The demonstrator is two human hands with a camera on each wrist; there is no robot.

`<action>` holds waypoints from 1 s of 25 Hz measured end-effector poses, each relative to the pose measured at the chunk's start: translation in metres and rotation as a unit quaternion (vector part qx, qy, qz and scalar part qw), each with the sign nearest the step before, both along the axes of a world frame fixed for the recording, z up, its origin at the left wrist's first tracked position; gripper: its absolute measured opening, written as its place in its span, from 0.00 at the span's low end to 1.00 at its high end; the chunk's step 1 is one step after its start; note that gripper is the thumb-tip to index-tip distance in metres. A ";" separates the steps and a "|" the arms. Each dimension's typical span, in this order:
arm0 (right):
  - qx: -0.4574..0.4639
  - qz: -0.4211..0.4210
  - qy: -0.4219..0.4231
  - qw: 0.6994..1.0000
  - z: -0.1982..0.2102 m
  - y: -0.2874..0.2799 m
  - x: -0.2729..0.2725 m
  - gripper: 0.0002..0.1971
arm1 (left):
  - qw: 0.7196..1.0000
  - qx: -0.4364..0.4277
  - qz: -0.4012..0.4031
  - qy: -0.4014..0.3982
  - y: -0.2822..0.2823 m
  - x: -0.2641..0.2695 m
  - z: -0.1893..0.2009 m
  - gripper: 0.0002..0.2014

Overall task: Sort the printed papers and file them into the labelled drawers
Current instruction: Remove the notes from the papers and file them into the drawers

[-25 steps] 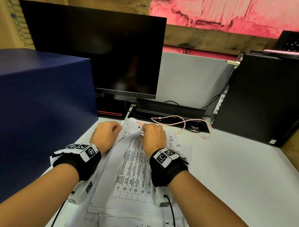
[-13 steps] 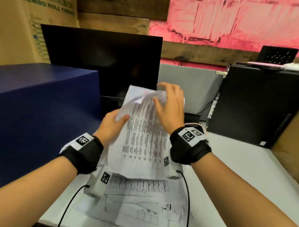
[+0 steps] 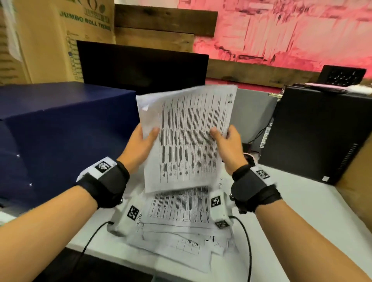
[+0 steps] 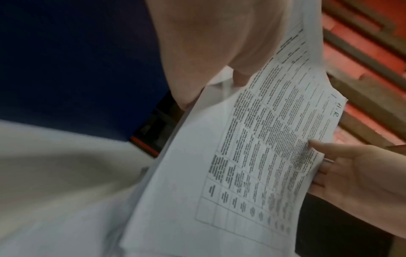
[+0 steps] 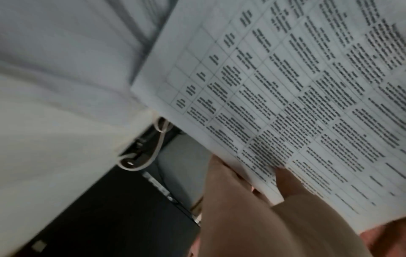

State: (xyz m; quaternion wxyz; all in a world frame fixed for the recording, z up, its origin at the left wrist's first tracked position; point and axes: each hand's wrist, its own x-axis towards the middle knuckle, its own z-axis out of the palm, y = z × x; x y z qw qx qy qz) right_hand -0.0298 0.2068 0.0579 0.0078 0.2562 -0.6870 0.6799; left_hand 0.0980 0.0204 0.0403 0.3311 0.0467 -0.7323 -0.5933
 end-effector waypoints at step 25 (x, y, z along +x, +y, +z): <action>0.035 0.131 0.087 0.987 -0.034 -0.099 0.133 0.18 | 0.967 0.000 0.253 0.025 -0.066 0.193 -0.002 0.19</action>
